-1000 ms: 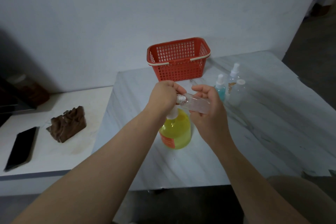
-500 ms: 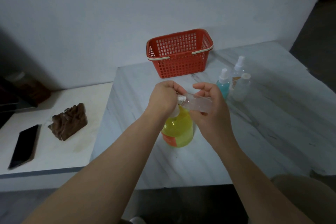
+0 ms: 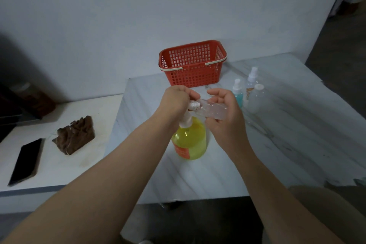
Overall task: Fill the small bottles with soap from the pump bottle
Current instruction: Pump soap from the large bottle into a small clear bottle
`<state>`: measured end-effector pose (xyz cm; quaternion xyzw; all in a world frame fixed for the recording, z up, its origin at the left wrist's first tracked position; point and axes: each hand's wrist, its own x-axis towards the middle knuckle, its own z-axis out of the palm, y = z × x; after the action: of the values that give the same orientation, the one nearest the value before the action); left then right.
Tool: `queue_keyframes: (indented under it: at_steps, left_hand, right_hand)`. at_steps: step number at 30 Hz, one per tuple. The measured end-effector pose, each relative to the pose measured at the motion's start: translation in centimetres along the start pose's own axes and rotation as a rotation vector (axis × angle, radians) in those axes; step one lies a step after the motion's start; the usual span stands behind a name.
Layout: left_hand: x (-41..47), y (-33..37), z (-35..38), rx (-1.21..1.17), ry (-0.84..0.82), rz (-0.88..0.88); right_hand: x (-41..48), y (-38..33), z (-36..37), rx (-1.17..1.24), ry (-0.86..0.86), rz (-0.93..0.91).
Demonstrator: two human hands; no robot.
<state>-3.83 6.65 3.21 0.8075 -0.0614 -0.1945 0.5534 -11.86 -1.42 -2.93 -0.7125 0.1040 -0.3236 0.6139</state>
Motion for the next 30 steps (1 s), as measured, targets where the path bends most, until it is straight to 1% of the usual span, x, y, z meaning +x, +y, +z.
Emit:
queue_keyframes:
  at_steps: [5,10,12,15,19,30]
  left_hand:
    - [0.1,0.2,0.1,0.067,-0.013,-0.011]
    - [-0.2,-0.6,0.0,0.011,0.018,0.040]
    - [0.0,-0.9,0.0,0.020,0.005,0.050]
    - [0.6,-1.3,0.2,0.071,0.004,0.044]
    - [1.1,-1.9,0.4,0.044,0.032,0.036]
    - [0.3,-1.3,0.3,0.029,0.009,0.027]
  right_hand:
    - [-0.1,0.0,0.0,-0.005,-0.019,-0.006]
    - [0.0,0.2,0.1,-0.016,-0.017,-0.022]
    - [0.0,0.3,0.0,-0.025,-0.016,-0.012]
    - [0.2,0.6,0.1,-0.045,-0.006,0.010]
    - [0.2,0.8,0.3,-0.049,-0.006,0.035]
    - [-0.2,0.3,0.1,-0.032,-0.016,0.015]
